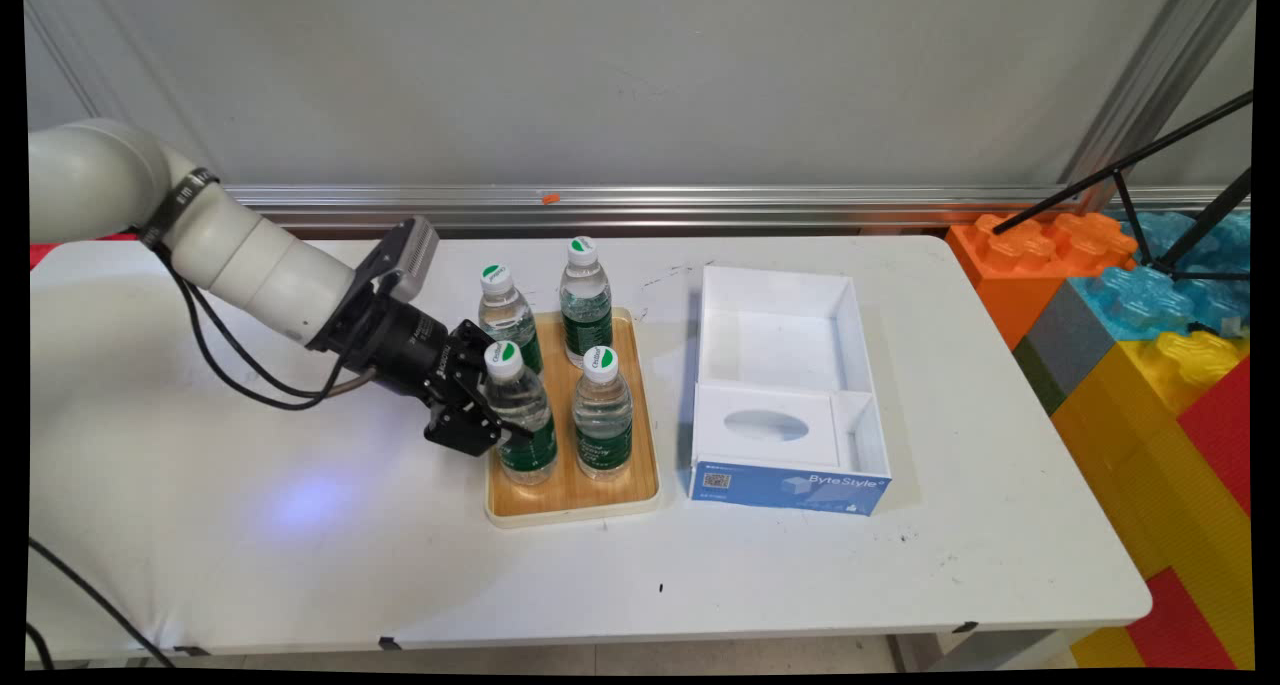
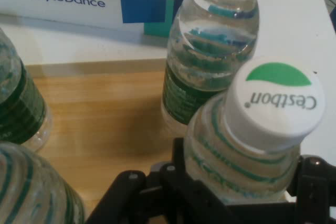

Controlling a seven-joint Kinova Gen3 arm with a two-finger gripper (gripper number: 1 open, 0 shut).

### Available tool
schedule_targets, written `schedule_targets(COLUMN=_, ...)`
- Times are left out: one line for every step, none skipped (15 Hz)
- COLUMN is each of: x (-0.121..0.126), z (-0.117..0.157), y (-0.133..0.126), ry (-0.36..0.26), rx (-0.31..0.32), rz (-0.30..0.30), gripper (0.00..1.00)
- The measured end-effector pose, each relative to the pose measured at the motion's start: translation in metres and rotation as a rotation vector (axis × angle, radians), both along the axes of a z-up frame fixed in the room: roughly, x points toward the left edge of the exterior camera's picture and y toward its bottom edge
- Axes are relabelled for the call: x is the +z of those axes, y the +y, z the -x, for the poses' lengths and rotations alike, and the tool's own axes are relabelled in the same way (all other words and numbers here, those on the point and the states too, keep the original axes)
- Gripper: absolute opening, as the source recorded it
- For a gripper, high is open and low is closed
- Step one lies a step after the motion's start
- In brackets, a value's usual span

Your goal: Place the picked object on the tray

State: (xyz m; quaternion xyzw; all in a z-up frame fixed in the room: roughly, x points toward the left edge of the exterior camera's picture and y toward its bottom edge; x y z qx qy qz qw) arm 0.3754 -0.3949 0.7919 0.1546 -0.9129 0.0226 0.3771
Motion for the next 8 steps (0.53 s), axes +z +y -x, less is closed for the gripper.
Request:
schedule_targets(x=-0.0026, z=0.0007, y=-0.0003, ry=-0.002, rx=-0.007, rz=0.001, gripper=0.00)
schedule_targets(x=-0.0046, z=0.0012, y=-0.0005, ry=-0.004, rx=-0.014, rz=0.002, gripper=0.00)
schedule_targets(x=-0.0057, z=0.0015, y=-0.0005, ry=-0.005, rx=-0.018, rz=0.002, gripper=0.00)
schedule_targets(x=-0.0073, z=0.0019, y=-0.0007, ry=-0.007, rx=-0.025, rz=0.003, gripper=0.00)
schedule_targets(x=-0.0088, z=0.0020, y=-0.0008, ry=-0.010, rx=-0.031, rz=0.005, gripper=1.00)
schedule_targets(x=-0.0103, z=0.0018, y=-0.0007, ry=-0.013, rx=-0.037, rz=0.005, gripper=1.00)
schedule_targets(x=-0.0113, z=0.0017, y=-0.0008, ry=-0.014, rx=-0.041, rz=0.006, gripper=1.00)
schedule_targets(x=-0.0119, z=0.0015, y=-0.0007, ry=-0.016, rx=-0.043, rz=0.006, gripper=1.00)
